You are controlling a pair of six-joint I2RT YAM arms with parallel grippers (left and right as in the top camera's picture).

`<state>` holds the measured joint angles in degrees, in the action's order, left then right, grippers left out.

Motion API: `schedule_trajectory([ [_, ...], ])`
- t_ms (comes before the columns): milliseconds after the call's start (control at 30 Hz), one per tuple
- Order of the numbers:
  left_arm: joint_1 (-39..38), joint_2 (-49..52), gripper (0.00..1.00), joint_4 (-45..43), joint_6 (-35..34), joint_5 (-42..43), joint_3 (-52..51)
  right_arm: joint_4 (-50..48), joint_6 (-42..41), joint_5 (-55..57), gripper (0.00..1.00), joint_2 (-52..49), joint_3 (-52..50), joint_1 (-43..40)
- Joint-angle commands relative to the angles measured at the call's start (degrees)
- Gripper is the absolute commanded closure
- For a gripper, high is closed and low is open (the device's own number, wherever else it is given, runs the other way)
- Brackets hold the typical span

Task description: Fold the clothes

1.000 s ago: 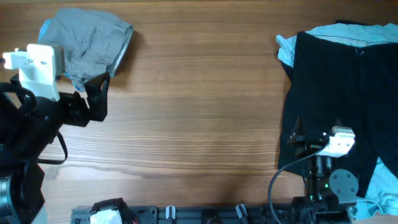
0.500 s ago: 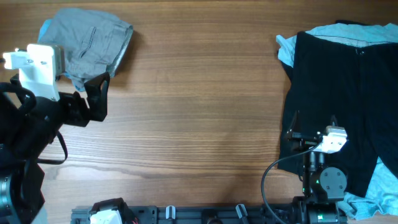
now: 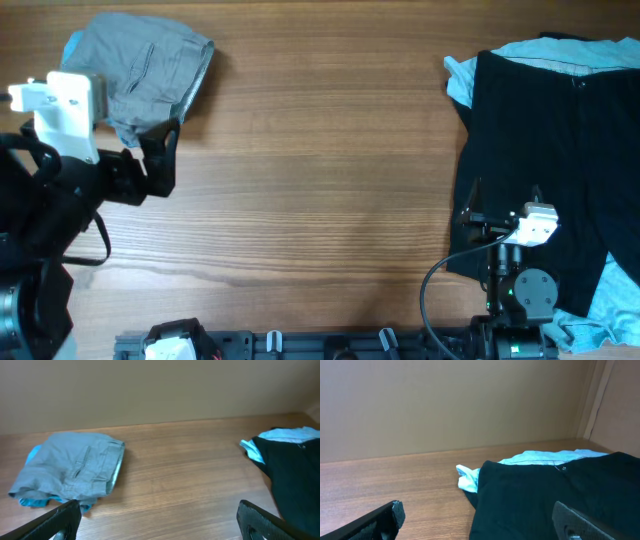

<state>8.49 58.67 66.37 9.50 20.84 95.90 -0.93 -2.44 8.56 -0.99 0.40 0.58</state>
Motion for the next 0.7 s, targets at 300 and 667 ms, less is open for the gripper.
schedule_trajectory([
  [300,-6.8,-20.6,0.0,-33.7,0.5,-2.7,-40.5,-0.3,0.8,-1.0,0.0,0.6,-0.1,-0.3],
  [667,-6.8,-54.6,0.0,-54.2,-10.1,-5.6,-80.0,-0.3,0.8,-1.0,0.0,0.6,-0.1,-0.3],
])
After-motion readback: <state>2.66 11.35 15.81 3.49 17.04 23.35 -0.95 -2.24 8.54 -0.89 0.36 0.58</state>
